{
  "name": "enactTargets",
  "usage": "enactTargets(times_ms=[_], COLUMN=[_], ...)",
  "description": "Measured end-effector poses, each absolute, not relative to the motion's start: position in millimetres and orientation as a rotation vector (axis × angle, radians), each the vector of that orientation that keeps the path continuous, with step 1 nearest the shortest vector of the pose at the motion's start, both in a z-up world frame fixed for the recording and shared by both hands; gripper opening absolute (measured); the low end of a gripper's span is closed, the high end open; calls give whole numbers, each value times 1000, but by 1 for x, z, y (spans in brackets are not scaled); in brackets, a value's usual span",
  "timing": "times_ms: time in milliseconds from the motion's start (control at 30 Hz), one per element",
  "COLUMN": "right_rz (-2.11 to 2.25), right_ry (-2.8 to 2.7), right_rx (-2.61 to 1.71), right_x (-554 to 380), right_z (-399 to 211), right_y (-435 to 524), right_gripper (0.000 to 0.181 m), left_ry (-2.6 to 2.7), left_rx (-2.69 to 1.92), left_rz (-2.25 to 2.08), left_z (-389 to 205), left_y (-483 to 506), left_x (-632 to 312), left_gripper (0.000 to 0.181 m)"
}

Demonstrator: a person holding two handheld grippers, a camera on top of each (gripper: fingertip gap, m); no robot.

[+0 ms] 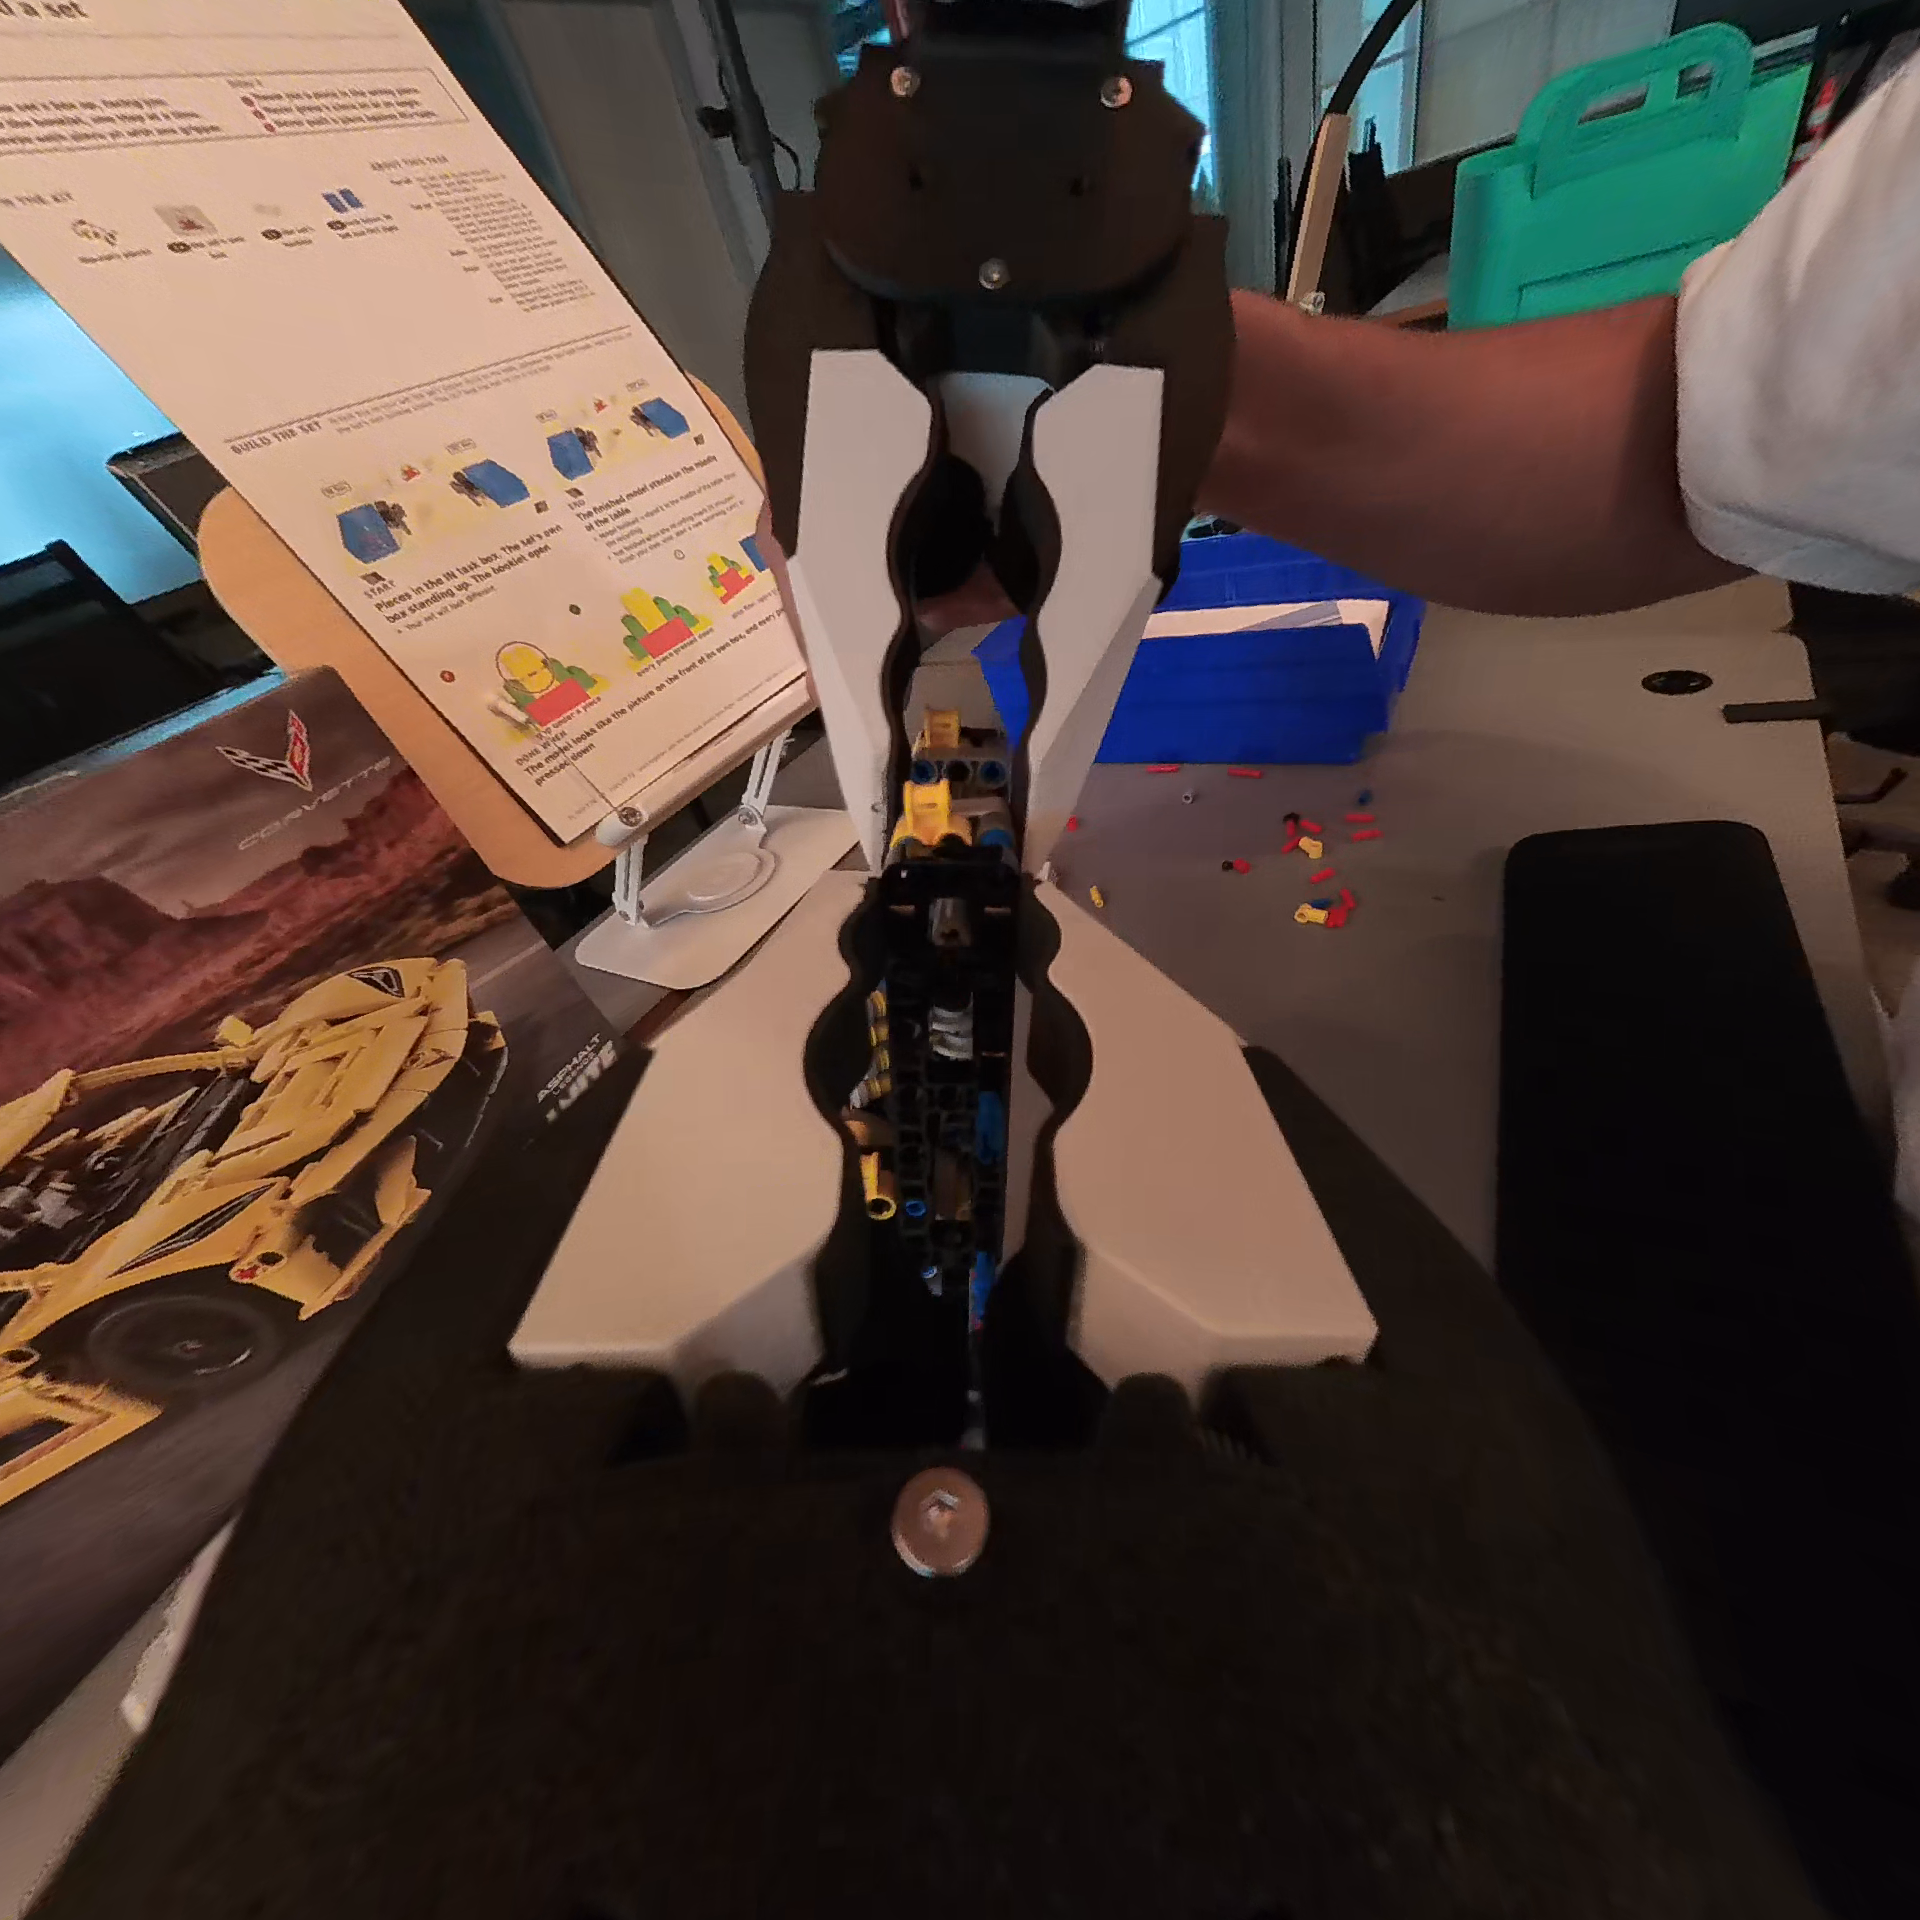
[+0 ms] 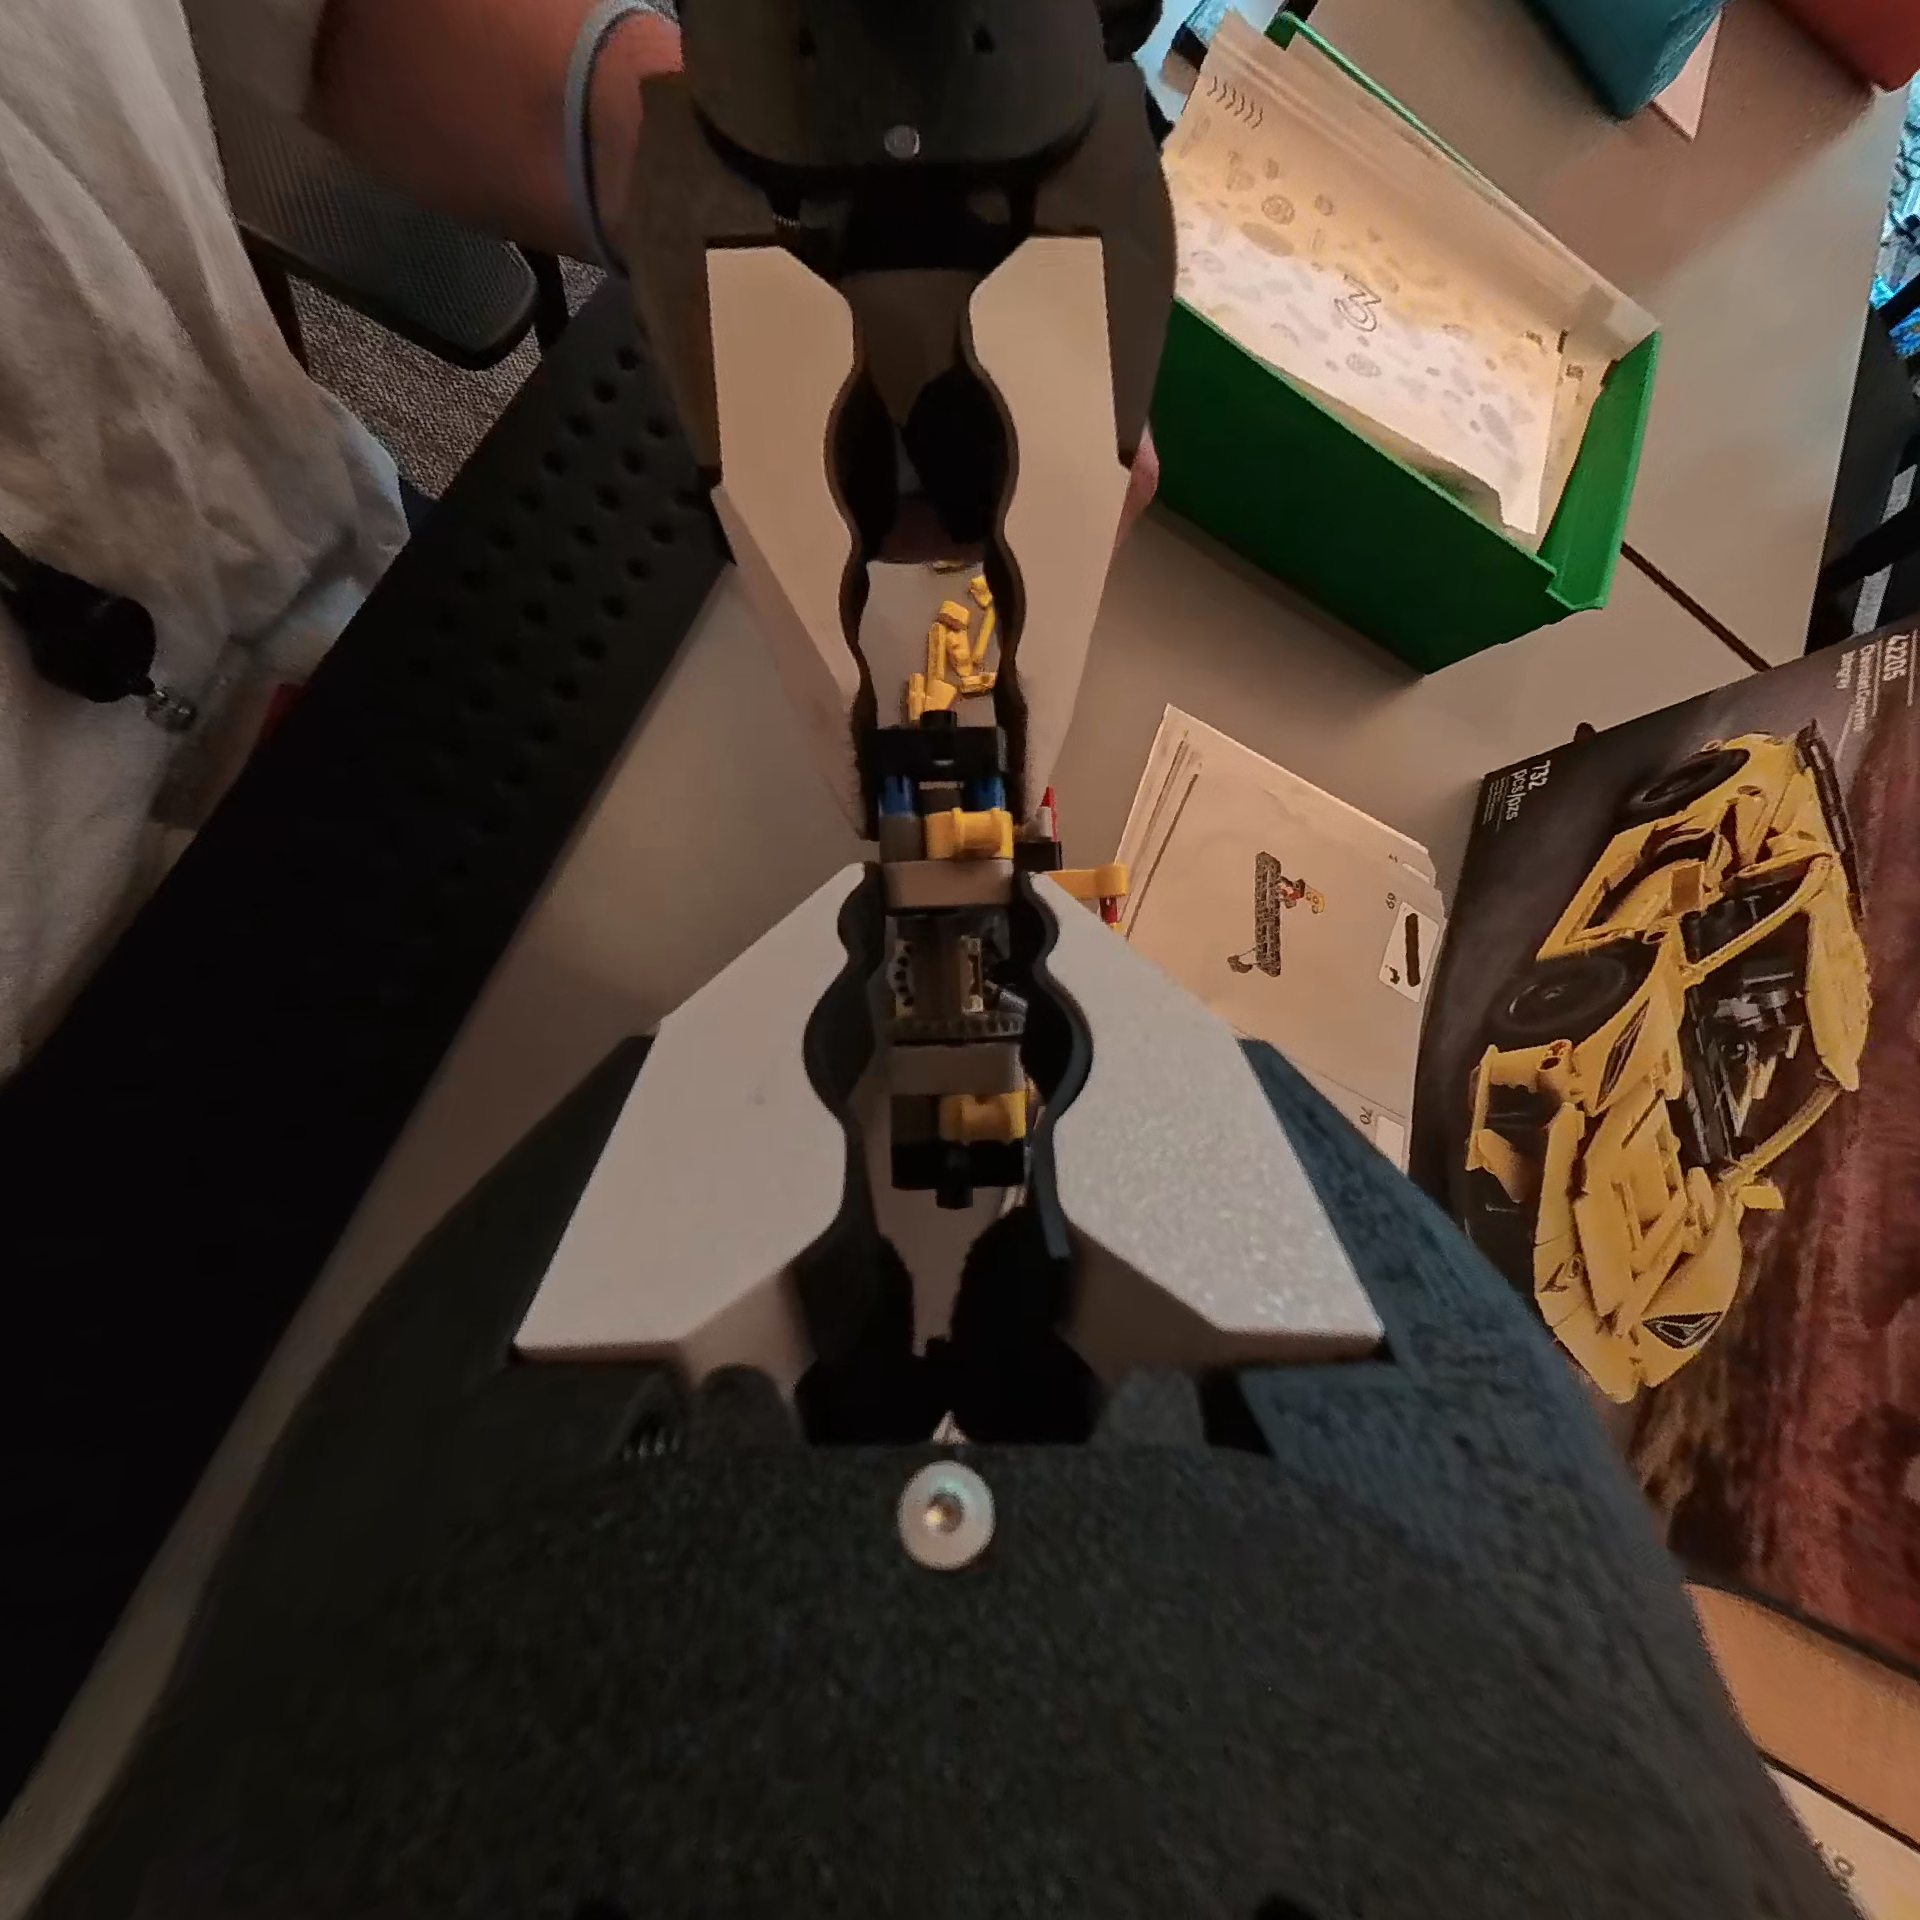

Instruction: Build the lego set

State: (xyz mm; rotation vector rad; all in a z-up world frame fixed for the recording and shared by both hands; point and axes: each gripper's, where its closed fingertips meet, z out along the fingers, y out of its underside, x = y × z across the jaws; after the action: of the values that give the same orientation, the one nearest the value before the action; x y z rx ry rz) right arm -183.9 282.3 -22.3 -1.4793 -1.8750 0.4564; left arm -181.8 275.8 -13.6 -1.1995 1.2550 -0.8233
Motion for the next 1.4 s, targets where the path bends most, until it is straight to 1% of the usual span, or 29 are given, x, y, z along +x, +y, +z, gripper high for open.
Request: enactTargets(times_ms=[500,833,933,1167,1400], right_rz=[560,465,514,498,570], right_ry=[-1913,-1776,-1751,-1848,-1838], right_rx=[-1427,-1498,-1511,-1472,-1483], right_x=[-188,-189,-189,-191,-192], right_z=[-24,-20,-20,-20,-21], right_y=[277,284,282,283,282], right_gripper=[23,24,24,23,23], left_ry=[1318,1273,1297,1384,1296], left_rx=[-1142,-1145,-1140,-1155,-1148], left_rz=[-1028,-1002,-985,-979,-1064], left_z=[-13,-12,-12,-13,-12], left_y=[271,279,277,277,277], left_x=[-181,-185,-184,-185,-184], left_gripper=[25,25,25,25,25])
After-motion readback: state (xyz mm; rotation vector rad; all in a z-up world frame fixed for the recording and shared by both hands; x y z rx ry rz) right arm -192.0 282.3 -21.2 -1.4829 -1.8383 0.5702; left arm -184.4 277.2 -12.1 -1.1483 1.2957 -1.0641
